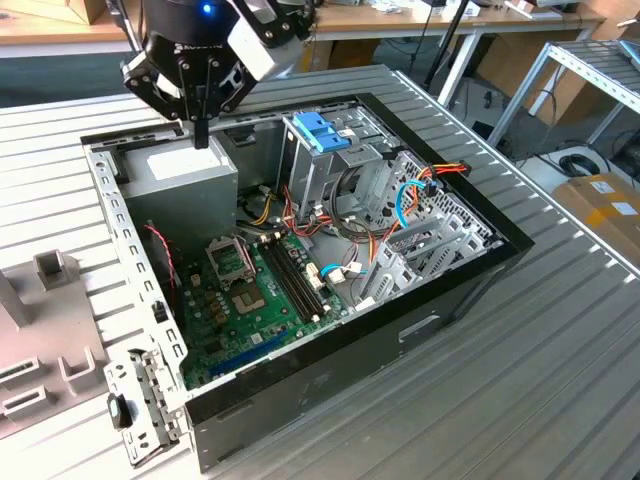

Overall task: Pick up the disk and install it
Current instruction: 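Reach for the disk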

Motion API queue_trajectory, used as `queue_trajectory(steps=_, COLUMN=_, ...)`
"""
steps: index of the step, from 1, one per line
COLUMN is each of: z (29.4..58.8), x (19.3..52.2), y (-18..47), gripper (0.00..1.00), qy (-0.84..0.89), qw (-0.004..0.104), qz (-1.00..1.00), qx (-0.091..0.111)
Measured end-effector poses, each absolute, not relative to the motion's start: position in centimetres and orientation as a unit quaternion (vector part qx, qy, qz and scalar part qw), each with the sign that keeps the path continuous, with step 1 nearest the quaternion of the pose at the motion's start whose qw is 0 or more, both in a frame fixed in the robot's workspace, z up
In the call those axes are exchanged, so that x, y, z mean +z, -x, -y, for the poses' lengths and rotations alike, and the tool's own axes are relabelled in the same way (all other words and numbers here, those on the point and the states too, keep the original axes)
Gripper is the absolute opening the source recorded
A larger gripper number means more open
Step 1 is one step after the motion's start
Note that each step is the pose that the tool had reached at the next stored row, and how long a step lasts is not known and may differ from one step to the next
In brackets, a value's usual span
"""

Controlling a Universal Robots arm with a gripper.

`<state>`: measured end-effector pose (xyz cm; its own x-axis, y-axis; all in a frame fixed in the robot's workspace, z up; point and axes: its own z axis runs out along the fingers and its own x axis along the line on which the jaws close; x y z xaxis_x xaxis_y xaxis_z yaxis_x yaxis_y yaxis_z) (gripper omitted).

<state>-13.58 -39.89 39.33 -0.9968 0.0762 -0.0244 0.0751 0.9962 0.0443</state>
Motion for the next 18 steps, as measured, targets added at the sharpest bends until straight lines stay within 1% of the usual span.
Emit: queue_trajectory(steps=18, z=39.9, x=39.3, y=14.8, gripper=0.1, qy=-0.038, qw=0.013, qz=-0.999, qx=0.022)
